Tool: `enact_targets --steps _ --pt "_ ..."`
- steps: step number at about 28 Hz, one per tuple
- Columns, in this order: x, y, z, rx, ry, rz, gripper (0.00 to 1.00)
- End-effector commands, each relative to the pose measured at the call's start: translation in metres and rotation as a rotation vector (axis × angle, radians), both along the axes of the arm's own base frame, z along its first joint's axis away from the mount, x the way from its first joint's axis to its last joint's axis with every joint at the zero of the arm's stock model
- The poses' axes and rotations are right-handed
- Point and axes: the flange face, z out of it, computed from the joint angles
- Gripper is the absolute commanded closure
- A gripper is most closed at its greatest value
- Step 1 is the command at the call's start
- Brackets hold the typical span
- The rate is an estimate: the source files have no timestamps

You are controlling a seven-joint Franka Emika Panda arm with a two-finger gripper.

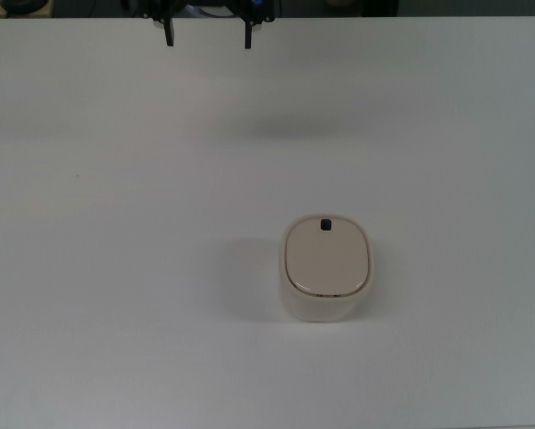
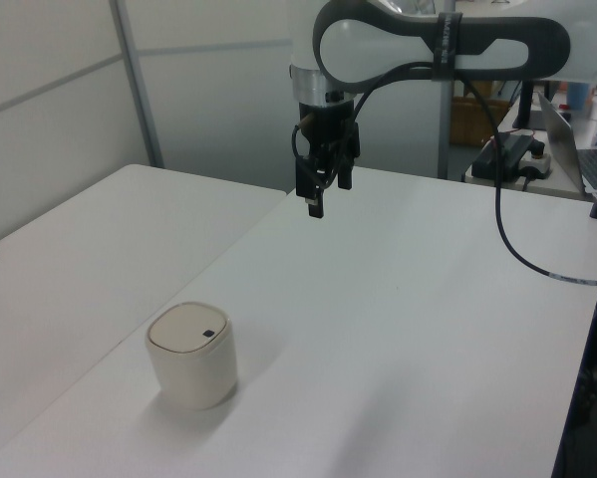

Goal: Open the trash can
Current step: 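Move the gripper toward the cream trash can and above its lid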

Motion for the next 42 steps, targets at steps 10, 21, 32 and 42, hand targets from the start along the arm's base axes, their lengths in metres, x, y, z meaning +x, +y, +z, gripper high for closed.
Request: enact_targets --steps 10,21,32,42 --pt "-0.001 -0.001 0.005 0.073 -0.005 -0.015 0.72" --pt "-0.001 0.002 0.005 0.073 -0.005 -0.009 1.00" --pt "-0.001 0.002 0.005 0.071 -0.005 0.008 1.00" --pt "0.010 0.010 -0.014 0.069 0.019 0.076 1.00"
